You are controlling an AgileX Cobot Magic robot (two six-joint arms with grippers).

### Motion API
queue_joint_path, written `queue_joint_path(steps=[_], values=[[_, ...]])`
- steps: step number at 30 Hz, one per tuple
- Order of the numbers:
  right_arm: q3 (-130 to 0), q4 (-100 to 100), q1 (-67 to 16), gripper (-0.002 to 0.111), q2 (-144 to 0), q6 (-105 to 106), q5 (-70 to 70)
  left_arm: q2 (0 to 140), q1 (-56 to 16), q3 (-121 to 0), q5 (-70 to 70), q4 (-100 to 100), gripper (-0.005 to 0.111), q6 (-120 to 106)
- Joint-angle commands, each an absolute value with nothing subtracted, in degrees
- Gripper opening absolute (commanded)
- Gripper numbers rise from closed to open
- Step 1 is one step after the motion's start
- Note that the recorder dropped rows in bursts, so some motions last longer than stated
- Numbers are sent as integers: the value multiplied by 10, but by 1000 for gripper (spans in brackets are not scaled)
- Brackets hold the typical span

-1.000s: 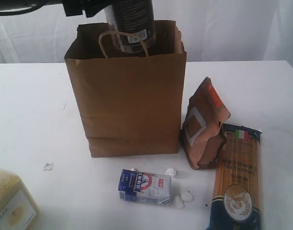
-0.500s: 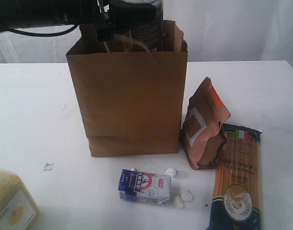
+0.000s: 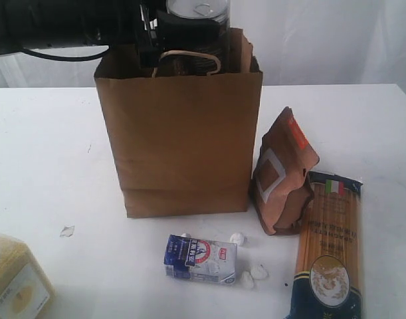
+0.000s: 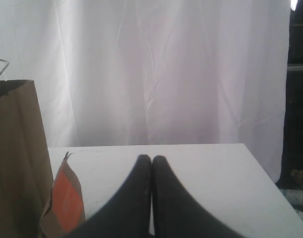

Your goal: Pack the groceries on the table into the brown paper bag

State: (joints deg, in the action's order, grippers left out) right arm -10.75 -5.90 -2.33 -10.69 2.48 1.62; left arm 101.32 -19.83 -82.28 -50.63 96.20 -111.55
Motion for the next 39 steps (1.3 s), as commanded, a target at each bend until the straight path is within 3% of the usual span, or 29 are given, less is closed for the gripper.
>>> queue_joint_path(steps=[1,14,18,20,33,39], values=[[-107,-57,-22,0,-104,27,13,1006,-201,-828,-522,999,63,-1118],[-107,-56,-22,0,-104,27,13,1006,-201,-828,-521,999,65,-1107],[-107,-56,-22,0,-104,27,13,1006,-201,-828,-519,999,99,-1107],[-107,-56,-22,0,-104,27,13,1006,-201,-828,-519,999,105,-1107],[-107,-56,-22,0,-104,27,13,1004,-200,-828,-527,999,105,-1107],[-107,-56,-22,0,-104,27,13,964,-166,-828,-561,953,105,-1103]])
